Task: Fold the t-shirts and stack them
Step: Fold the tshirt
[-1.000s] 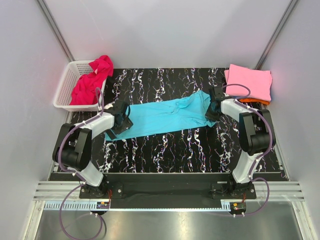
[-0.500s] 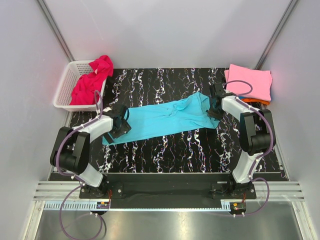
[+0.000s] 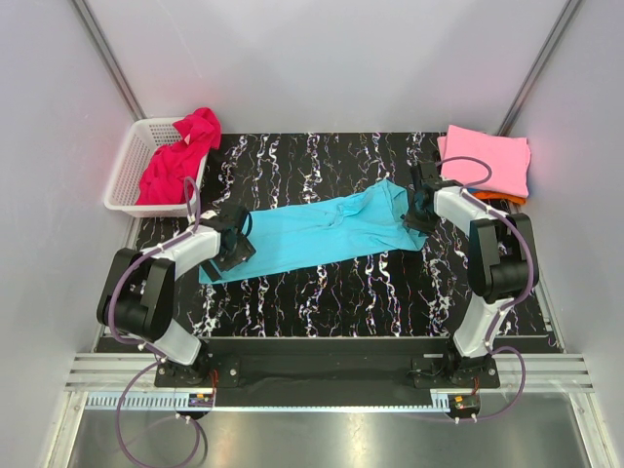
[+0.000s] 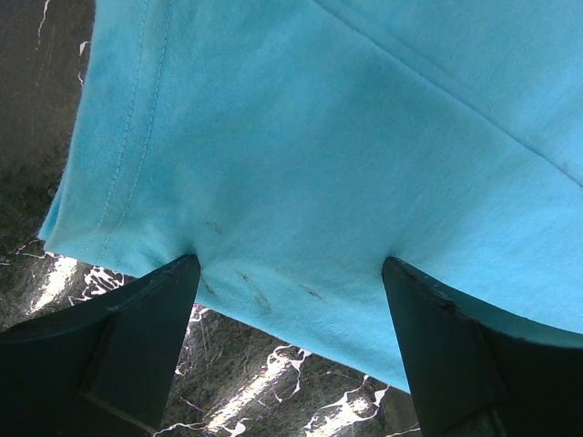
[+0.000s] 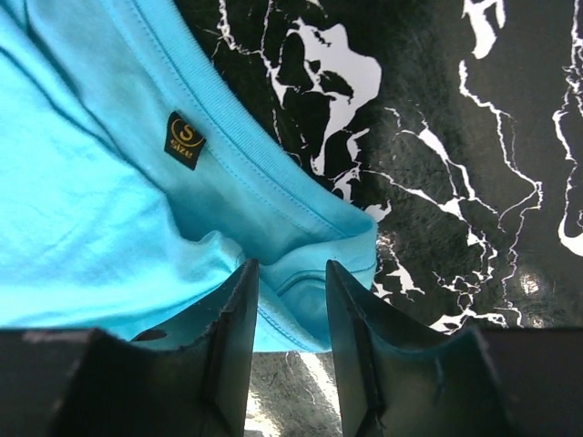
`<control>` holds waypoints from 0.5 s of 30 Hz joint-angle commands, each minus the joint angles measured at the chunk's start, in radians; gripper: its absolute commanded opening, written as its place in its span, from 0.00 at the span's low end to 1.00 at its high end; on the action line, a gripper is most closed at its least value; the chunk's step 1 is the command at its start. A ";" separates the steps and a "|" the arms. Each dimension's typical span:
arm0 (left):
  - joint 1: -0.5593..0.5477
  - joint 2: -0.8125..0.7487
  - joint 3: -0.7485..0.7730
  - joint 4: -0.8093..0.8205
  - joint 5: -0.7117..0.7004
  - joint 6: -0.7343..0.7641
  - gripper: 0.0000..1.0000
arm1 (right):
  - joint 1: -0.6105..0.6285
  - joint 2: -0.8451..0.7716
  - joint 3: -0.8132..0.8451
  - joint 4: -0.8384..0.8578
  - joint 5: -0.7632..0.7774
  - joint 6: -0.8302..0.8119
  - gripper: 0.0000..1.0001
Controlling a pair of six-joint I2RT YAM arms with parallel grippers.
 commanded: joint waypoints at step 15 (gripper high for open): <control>-0.026 0.044 -0.016 -0.061 0.019 -0.020 0.91 | 0.000 -0.130 -0.060 0.045 -0.077 -0.022 0.34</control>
